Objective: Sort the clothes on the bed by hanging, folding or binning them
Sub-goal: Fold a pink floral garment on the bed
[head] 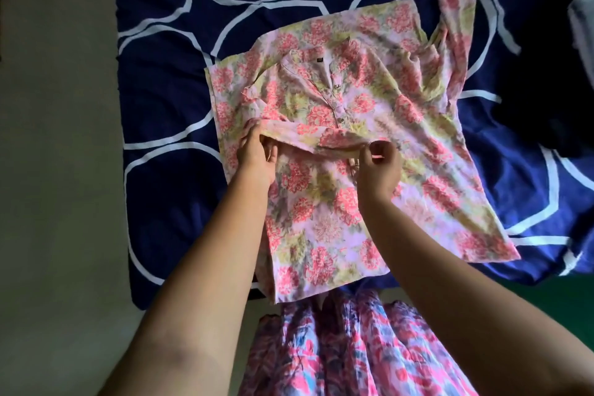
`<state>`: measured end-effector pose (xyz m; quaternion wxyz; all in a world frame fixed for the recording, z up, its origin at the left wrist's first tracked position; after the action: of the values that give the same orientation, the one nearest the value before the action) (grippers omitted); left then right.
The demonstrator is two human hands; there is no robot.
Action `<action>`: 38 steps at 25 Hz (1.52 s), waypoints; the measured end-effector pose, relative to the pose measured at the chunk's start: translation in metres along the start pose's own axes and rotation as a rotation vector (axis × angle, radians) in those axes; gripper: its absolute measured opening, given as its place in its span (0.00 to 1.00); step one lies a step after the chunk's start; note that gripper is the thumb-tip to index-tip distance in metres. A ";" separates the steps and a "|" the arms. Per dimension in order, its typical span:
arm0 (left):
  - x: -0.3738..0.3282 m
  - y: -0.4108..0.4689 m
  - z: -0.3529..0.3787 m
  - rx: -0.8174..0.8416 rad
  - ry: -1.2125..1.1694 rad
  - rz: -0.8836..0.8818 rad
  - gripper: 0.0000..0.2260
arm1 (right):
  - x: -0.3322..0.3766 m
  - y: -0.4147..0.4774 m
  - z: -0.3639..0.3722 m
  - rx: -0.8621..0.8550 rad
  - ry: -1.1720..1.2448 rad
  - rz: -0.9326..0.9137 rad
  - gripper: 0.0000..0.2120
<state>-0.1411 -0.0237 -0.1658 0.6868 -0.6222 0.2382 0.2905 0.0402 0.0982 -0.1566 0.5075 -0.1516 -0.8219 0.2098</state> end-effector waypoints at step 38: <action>0.153 -0.096 0.003 0.493 1.606 1.146 0.27 | -0.060 0.018 -0.100 0.164 -0.302 -0.037 0.11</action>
<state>0.0354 -0.0102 -0.2021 0.1901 -0.2667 0.9447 0.0149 0.1571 0.1053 -0.1723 0.3927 -0.0612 -0.8715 0.2874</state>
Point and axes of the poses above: each hand's wrist, its own y-axis towards the middle knuckle, its own z-axis out of the palm, x = y × z, the point moved 4 cm from there along y, towards the middle knuckle, and after that the axes turned 12 degrees about z, right-handed, at the moved point
